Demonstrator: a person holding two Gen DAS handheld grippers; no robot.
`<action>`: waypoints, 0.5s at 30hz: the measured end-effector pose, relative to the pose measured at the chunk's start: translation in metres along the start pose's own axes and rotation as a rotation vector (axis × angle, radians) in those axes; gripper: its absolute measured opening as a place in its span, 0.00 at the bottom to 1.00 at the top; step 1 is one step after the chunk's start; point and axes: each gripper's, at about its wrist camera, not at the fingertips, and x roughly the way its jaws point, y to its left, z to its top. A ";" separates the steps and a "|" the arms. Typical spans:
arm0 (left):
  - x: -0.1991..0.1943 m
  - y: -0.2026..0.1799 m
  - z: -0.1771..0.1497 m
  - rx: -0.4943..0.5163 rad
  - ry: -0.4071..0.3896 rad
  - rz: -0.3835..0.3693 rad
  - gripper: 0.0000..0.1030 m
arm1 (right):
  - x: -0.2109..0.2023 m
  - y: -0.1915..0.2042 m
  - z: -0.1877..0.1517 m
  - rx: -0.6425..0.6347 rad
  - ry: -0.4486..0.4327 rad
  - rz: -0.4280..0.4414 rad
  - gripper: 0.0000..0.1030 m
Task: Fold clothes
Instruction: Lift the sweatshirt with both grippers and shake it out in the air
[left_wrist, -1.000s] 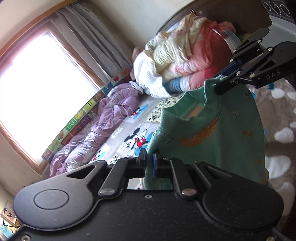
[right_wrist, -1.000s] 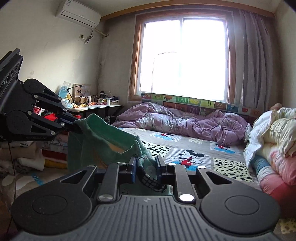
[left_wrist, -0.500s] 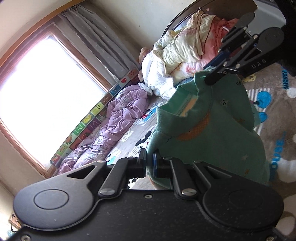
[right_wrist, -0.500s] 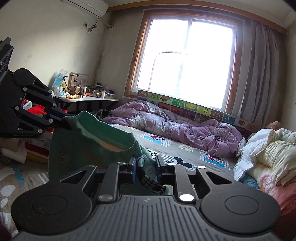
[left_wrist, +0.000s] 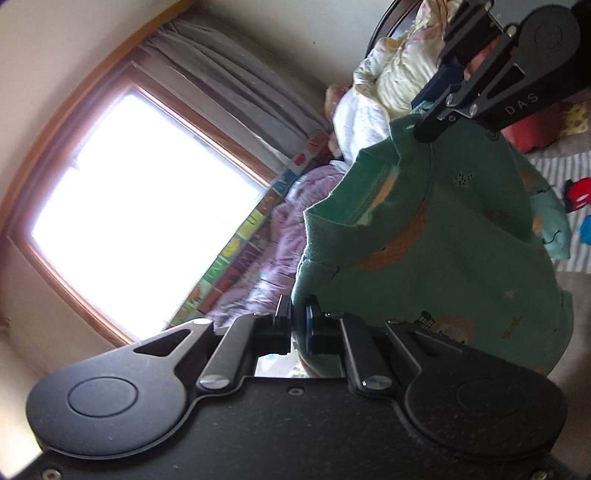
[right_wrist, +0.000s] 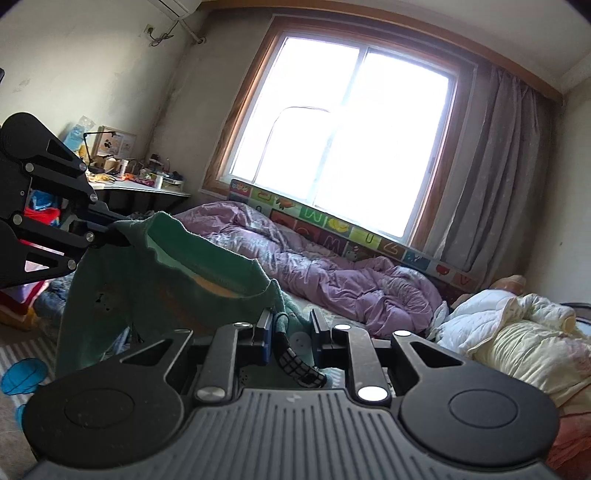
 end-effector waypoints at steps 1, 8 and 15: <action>0.004 -0.001 0.001 0.006 -0.006 0.020 0.06 | 0.004 0.001 0.000 -0.014 -0.012 -0.024 0.21; -0.001 -0.042 -0.031 0.098 0.004 -0.014 0.06 | 0.023 0.016 -0.031 -0.049 0.005 -0.058 0.21; -0.053 -0.081 -0.074 0.216 -0.003 -0.097 0.06 | -0.006 0.060 -0.086 -0.084 0.087 0.061 0.20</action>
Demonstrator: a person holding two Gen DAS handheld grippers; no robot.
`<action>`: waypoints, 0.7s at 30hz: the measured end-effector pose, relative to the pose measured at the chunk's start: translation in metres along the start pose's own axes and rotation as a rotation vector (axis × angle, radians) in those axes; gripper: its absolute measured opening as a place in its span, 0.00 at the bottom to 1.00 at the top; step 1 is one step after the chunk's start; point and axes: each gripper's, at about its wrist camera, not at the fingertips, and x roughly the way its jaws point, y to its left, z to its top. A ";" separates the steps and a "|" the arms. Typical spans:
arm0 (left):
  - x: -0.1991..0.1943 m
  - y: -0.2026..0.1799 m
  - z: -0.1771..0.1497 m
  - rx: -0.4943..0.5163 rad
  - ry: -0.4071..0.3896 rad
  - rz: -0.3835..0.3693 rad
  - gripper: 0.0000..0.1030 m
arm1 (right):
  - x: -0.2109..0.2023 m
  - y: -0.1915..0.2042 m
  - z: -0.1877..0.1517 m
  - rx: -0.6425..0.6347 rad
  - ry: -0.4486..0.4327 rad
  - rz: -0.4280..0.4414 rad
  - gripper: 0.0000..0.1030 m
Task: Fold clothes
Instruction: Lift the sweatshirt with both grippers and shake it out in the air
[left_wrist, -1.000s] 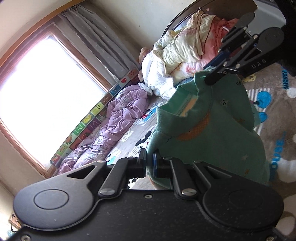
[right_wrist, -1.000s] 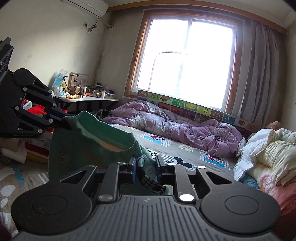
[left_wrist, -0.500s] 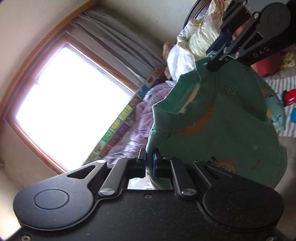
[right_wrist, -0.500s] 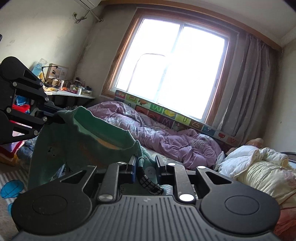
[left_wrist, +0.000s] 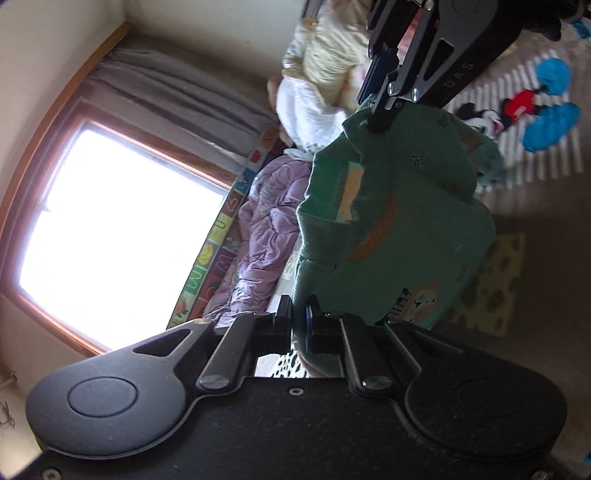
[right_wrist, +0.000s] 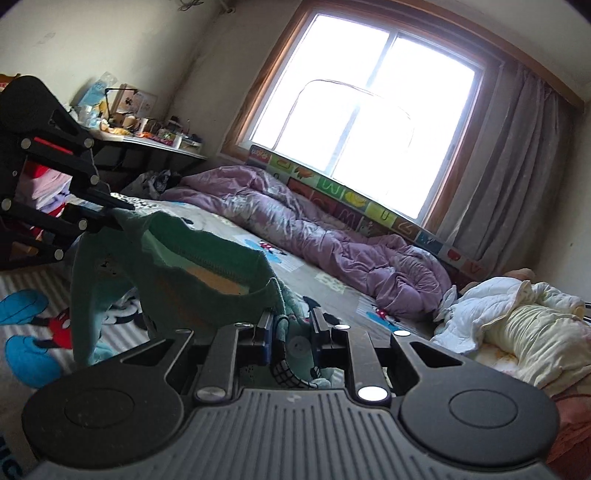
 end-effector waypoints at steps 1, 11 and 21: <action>-0.007 -0.004 -0.002 0.014 -0.001 -0.005 0.06 | -0.006 0.008 -0.004 -0.008 0.001 0.012 0.20; -0.053 -0.055 -0.020 0.059 0.015 -0.106 0.06 | -0.059 0.078 -0.047 -0.070 0.076 0.094 0.20; -0.090 -0.124 -0.040 0.118 0.040 -0.207 0.06 | -0.092 0.149 -0.098 -0.215 0.160 0.163 0.20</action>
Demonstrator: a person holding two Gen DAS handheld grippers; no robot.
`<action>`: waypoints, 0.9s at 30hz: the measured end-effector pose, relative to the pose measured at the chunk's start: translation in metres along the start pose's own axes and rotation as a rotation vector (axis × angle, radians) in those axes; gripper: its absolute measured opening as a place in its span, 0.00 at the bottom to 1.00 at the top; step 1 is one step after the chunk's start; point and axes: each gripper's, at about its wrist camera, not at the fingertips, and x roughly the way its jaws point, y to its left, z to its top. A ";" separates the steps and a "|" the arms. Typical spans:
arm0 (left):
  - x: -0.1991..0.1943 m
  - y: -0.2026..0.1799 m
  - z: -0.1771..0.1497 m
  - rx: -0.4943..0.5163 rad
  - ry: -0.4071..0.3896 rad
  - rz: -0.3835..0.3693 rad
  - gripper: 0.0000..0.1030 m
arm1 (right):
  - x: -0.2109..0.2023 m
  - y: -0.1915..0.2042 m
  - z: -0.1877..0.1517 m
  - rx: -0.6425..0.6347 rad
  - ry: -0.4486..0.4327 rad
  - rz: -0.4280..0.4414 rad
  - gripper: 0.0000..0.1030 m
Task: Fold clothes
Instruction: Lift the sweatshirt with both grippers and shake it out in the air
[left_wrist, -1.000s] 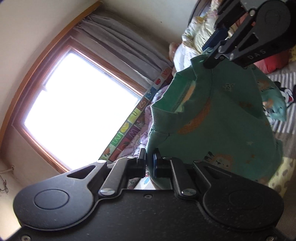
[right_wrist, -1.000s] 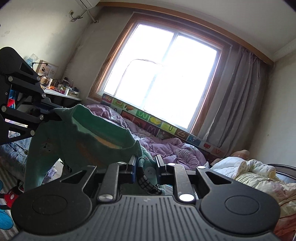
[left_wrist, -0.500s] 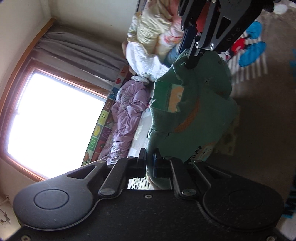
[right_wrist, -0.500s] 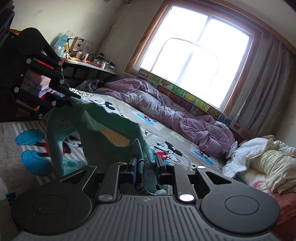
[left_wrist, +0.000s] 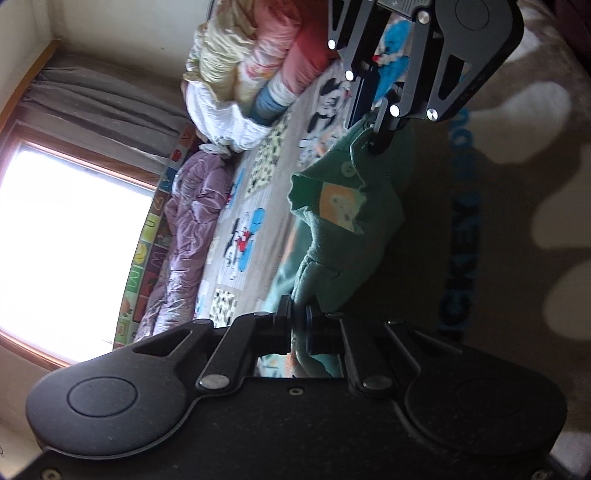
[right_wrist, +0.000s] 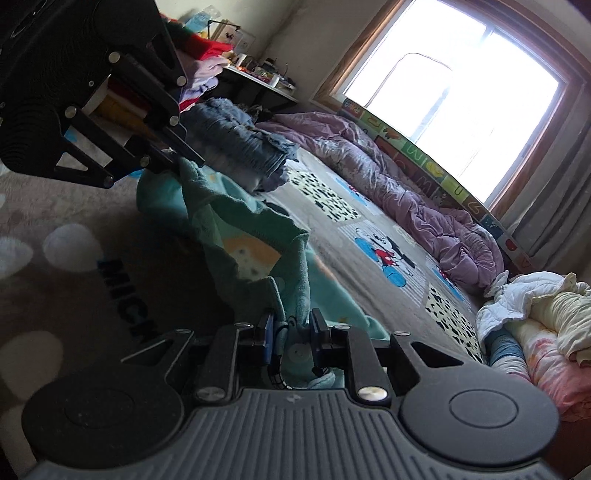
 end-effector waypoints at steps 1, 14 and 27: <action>-0.002 -0.007 -0.001 0.005 0.002 -0.010 0.06 | -0.001 0.006 -0.003 -0.011 0.006 0.005 0.20; -0.028 -0.079 -0.003 0.090 0.014 -0.099 0.06 | -0.026 0.073 -0.048 -0.176 0.071 0.059 0.19; -0.041 -0.130 -0.006 0.268 0.078 -0.164 0.05 | -0.060 0.130 -0.086 -0.312 0.123 0.132 0.03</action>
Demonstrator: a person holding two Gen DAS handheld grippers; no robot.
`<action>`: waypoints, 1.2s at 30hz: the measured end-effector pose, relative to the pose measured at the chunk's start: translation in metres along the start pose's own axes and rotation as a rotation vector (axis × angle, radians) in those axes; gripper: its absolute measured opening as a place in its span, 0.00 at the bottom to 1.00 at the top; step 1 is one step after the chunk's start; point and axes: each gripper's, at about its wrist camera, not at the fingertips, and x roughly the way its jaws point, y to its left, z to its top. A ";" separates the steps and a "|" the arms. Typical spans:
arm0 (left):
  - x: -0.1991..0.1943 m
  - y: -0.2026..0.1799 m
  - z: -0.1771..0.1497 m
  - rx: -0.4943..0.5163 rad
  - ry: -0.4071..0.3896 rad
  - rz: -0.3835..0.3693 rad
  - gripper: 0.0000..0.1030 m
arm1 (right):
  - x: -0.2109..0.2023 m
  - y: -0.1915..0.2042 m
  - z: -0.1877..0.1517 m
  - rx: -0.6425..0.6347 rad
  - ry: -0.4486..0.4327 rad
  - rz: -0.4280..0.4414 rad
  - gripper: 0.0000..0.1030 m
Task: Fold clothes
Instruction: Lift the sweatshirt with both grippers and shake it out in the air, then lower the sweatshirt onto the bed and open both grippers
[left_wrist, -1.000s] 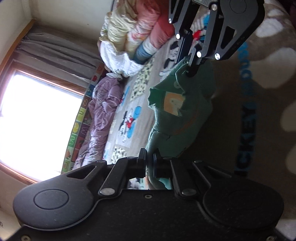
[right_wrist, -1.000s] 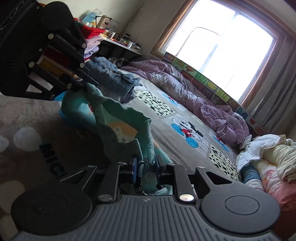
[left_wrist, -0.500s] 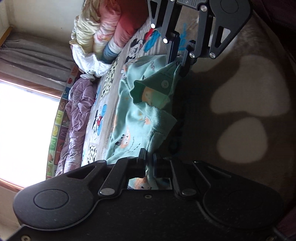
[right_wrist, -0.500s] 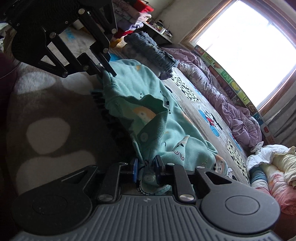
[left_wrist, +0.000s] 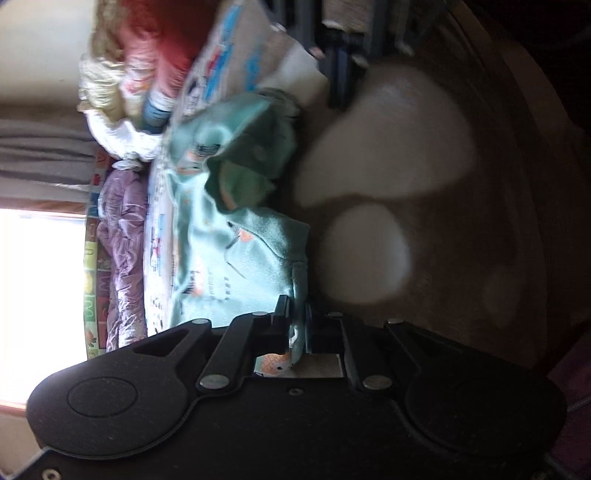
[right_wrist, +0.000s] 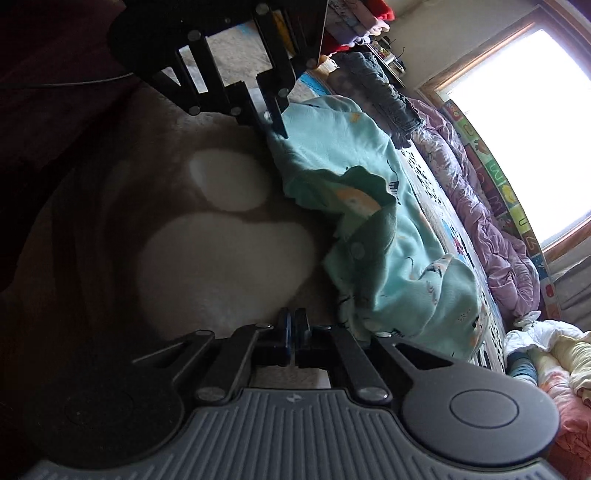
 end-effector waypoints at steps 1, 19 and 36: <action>-0.001 -0.001 0.000 -0.002 0.006 -0.012 0.05 | -0.001 0.000 0.000 0.018 0.005 0.003 0.03; -0.034 0.064 -0.022 -0.484 0.045 -0.113 0.54 | -0.032 -0.069 -0.049 1.002 -0.017 0.185 0.34; -0.008 0.112 -0.137 -1.863 -0.034 -0.268 0.66 | 0.000 -0.087 -0.191 2.045 -0.351 0.303 0.52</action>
